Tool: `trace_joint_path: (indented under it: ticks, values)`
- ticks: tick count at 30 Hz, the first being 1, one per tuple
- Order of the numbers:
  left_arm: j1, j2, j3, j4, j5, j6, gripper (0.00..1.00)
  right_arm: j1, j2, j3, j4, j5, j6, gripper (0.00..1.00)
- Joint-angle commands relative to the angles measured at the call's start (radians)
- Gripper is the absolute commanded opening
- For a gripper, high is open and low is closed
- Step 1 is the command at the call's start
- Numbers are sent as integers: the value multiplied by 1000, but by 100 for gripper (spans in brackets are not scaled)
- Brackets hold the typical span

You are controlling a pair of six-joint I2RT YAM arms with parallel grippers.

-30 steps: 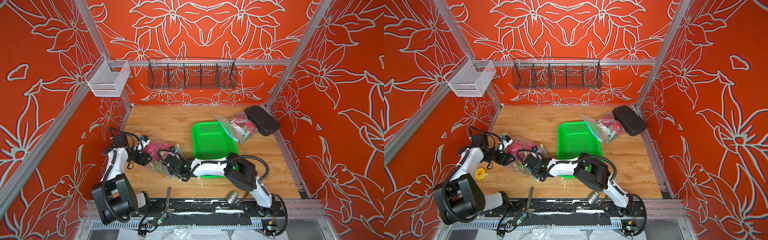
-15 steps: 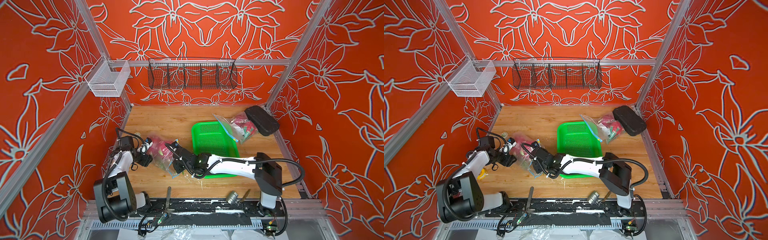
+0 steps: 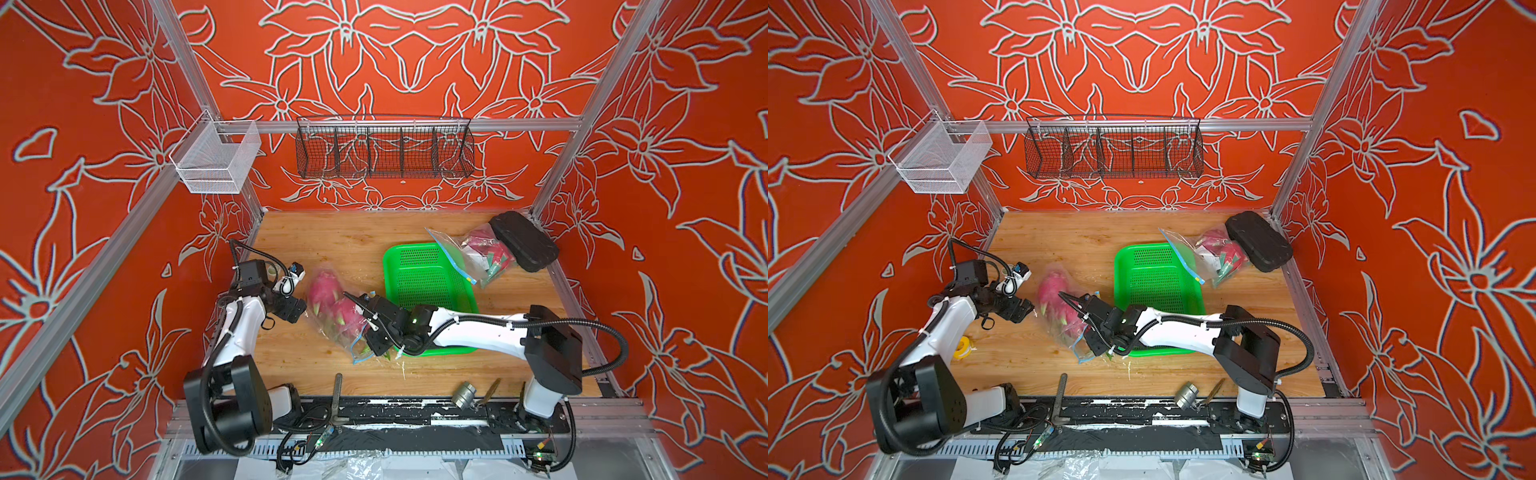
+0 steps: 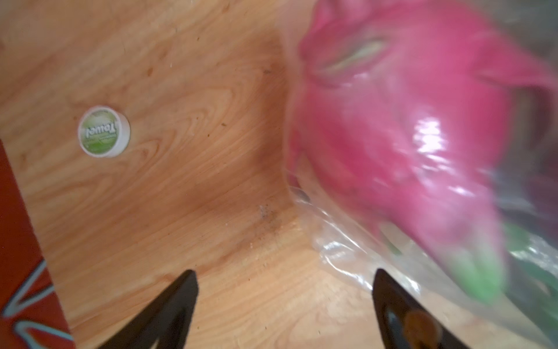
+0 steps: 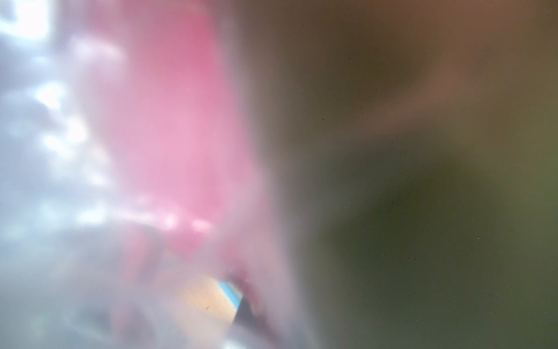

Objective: Open the zip-top bag and take out the dragon fruit
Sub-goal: Pick up the dragon fruit from the zipper food storage bag.

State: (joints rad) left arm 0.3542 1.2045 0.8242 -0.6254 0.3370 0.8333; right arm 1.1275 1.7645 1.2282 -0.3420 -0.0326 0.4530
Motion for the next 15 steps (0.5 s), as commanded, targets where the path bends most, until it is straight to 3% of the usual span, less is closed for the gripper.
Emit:
trace_joint_path:
  ticks: [1,5,8,15]
  values:
    - [-2,-66,-6,-154,122,121,95,-13,-14,46,42,-44,0,0]
    - [-4,-52,-35,-58,186,101,96,-16,-31,45,72,-88,-10,0]
    - [-21,10,18,-32,230,41,97,-37,-51,29,142,-204,10,0]
    - [-159,163,22,147,111,-97,90,-57,-85,-24,314,-432,65,0]
